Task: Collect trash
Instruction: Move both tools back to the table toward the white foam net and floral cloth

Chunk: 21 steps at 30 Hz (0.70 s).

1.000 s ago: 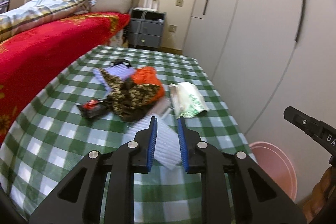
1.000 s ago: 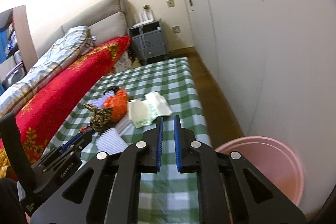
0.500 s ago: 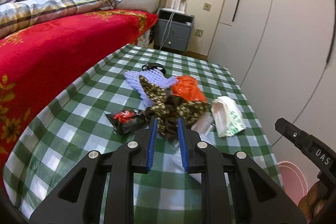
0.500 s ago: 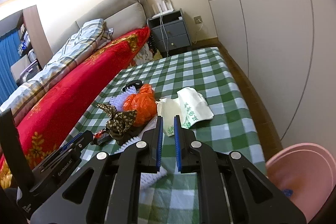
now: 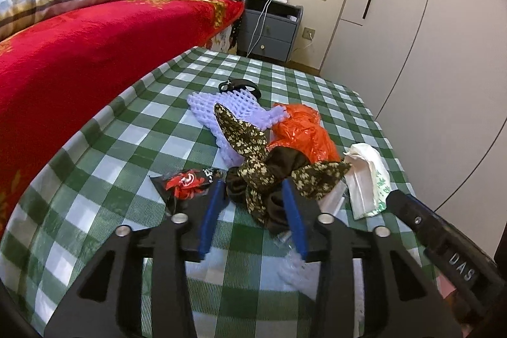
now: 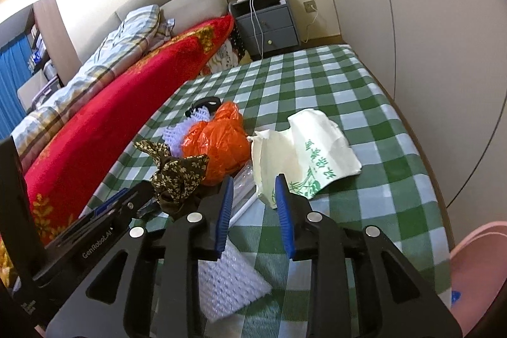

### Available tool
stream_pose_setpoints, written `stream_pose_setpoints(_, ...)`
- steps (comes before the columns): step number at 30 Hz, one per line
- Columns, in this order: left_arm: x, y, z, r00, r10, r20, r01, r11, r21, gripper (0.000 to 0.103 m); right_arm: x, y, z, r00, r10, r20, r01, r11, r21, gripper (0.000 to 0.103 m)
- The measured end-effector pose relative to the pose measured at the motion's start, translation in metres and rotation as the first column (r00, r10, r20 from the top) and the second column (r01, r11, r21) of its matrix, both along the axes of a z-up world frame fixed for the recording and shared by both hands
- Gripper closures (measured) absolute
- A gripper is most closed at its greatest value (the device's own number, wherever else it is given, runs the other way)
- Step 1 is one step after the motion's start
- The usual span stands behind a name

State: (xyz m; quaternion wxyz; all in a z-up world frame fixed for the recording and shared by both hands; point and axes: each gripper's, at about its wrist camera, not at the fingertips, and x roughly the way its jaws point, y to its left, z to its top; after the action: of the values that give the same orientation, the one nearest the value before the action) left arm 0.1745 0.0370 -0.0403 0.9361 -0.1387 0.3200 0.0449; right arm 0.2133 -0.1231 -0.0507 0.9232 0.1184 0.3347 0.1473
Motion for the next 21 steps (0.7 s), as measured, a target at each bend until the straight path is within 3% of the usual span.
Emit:
stream_pose_setpoints(10, 0.024, 0.002, -0.013, 0.998, -0.003, -0.065, 0.001, 0.999, -0.039, 0.057, 0.024, 0.005, -0.020, 0.997, -0.017, -0.071, 0.015, 1.000, -0.023, 0.075)
stream_pose_setpoints(21, 0.036, 0.002, -0.023, 0.995, -0.020, -0.102, 0.013, 0.997, -0.071, 0.057, 0.027, 0.006, -0.025, 0.996, -0.004, -0.092, 0.003, 1.000, -0.015, 0.094)
